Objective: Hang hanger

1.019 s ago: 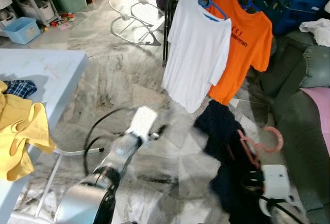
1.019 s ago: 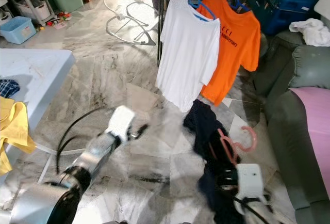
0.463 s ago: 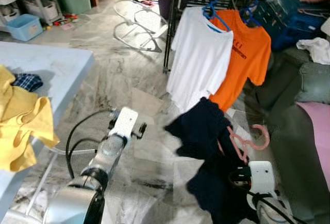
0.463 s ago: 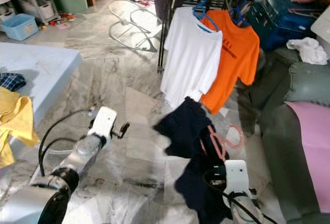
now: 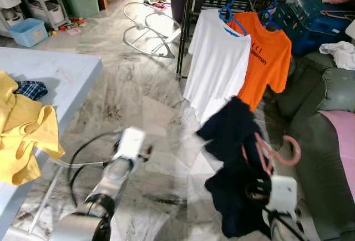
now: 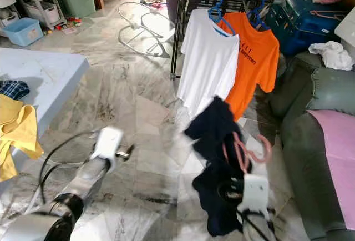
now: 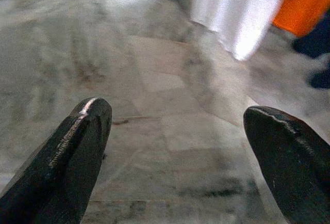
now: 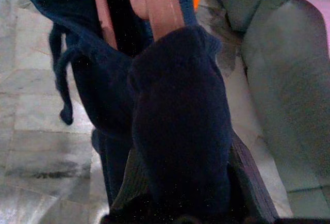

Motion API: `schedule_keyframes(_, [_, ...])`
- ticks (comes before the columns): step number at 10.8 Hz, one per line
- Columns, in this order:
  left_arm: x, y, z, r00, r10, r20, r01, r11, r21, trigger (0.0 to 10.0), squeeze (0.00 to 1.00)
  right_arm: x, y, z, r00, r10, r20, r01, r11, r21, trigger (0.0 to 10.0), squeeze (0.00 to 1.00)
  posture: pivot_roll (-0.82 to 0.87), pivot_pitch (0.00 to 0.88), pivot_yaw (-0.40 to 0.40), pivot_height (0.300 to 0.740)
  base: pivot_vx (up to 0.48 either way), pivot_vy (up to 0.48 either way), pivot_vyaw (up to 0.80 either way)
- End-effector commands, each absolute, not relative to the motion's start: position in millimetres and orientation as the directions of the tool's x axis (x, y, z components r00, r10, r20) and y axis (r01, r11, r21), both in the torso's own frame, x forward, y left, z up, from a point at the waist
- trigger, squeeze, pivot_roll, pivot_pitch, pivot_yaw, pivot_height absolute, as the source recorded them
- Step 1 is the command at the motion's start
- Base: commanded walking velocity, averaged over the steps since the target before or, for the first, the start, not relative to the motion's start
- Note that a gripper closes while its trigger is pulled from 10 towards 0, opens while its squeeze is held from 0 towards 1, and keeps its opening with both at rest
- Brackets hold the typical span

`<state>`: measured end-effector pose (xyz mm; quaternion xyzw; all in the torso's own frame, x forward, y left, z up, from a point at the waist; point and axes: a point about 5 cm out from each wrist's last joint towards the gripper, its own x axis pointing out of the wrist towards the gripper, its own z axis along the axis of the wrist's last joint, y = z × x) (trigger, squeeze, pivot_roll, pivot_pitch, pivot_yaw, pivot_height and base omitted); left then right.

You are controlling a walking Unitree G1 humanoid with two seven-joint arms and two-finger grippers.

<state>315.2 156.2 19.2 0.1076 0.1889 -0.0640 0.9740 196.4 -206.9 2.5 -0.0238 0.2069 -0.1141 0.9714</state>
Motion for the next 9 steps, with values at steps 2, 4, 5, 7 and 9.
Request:
schedule_keyframes(2, [314,172,24,0.95,-0.015,-0.312,0.083,0.975,0.207,10.0,1.0,195,-210,12,0.905,-0.258,-0.339,0.241,0.966,-0.091,0.0,0.0,-0.06,0.0,-0.048,0.74,0.0,0.0,0.0])
schedule_keyframes(4, [317,166,35,0.974,-0.062,-0.216,0.115,0.964,0.239,10.0,1.0,191,-203,20,0.923,-0.24,-0.301,0.215,0.97,-0.113,0.0,0.0,-0.05,0.0,-0.059,0.74,0.0,0.0,0.0])
schedule_keyframes(5, [316,164,32,0.965,-0.093,-0.244,0.149,0.963,0.224,10.0,1.0,193,-200,22,0.926,-0.239,-0.293,0.221,0.971,-0.091,0.0,0.0,-0.04,0.0,-0.066,0.74,0.0,0.0,0.0])
schedule_keyframes(7, [311,155,22,0.94,-0.152,-0.305,0.189,0.977,0.097,10.0,0.0,200,-189,23,0.942,-0.174,-0.287,0.157,0.984,-0.081,0.0,0.0,-0.06,0.0,-0.059,0.74,0.146,0.0,0.0])
schedule_keyframes(9, [319,122,31,0.934,-0.233,-0.272,0.26,0.963,0.068,10.0,0.0,202,-180,24,0.94,-0.156,-0.302,0.136,0.987,-0.083,9.2,0.0,-0.09,0.0,-0.075,0.74,0.319,0.0,0.0])
